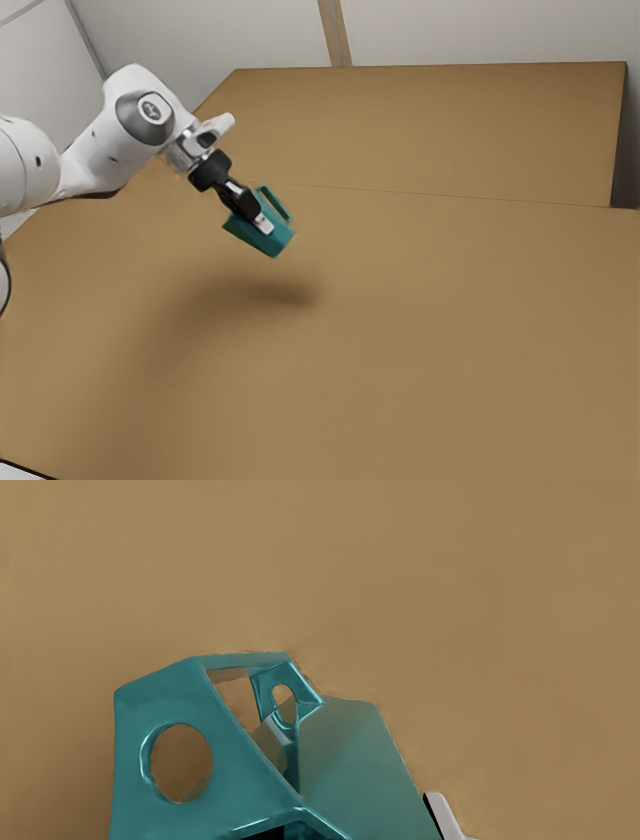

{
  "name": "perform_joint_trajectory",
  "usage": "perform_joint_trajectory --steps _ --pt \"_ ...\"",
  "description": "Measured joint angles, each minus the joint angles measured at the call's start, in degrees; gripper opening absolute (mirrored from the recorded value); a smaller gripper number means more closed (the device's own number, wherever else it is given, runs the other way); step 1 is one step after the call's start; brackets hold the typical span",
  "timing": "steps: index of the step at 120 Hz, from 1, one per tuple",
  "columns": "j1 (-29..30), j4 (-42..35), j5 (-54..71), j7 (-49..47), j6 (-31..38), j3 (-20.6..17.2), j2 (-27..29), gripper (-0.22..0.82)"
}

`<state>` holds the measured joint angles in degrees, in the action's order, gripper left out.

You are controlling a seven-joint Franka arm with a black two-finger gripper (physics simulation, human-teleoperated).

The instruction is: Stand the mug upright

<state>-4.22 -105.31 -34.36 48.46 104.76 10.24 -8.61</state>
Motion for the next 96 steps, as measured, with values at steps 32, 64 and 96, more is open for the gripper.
perform_joint_trajectory --steps 32,64,96 --pt "-3.65 -3.31 28.07 -10.43 9.28 -3.16 2.75 -0.15" --pt "-4.32 -13.94 36.88 -19.21 18.09 -3.21 5.55 -0.15" --pt "-4.69 -18.69 41.12 -25.55 25.08 -3.2 6.07 -0.15"
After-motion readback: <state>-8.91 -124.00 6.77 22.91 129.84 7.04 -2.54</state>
